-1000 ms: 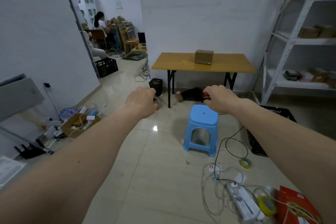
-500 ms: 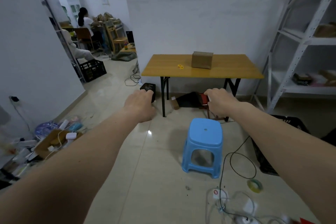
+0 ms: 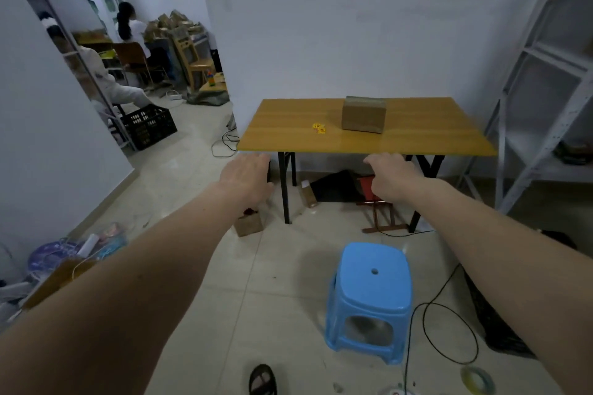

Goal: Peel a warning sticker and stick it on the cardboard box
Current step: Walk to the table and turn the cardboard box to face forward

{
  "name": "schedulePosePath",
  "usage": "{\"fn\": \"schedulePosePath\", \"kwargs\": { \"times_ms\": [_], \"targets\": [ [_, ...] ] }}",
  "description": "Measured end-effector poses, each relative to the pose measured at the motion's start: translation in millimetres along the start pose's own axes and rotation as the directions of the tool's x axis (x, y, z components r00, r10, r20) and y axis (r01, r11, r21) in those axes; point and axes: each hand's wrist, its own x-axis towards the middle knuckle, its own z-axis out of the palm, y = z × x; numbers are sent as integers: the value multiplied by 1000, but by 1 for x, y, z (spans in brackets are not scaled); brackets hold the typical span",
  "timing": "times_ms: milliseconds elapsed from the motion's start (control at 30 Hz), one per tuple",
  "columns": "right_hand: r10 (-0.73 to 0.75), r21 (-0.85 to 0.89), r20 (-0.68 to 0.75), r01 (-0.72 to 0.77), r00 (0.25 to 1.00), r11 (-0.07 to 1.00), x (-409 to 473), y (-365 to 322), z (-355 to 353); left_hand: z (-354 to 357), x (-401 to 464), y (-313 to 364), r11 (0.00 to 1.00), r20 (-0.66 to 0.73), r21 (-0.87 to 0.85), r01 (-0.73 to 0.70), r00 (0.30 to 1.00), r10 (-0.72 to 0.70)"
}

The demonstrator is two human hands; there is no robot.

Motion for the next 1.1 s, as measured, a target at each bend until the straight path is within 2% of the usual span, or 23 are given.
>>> {"fn": "schedulePosePath", "kwargs": {
  "times_ms": [267, 567, 900, 1100],
  "targets": [
    [76, -5, 17, -76, 997, 997, 143, -11, 7, 28, 145, -51, 996, 31, -47, -75, 997, 76],
    [127, -29, 8, -127, 992, 991, 302, -55, 1, 31, 317, -110, 981, 81, -12, -193, 978, 193],
    [172, 31, 23, -173, 985, 984, 433, -37, -1, 63, 458, -106, 962, 152, -95, -257, 951, 269],
    [223, 54, 21, -224, 975, 973, 508, 19, -14, 64, 573, -57, 943, 159, -98, -317, 931, 329]
  ]
}}
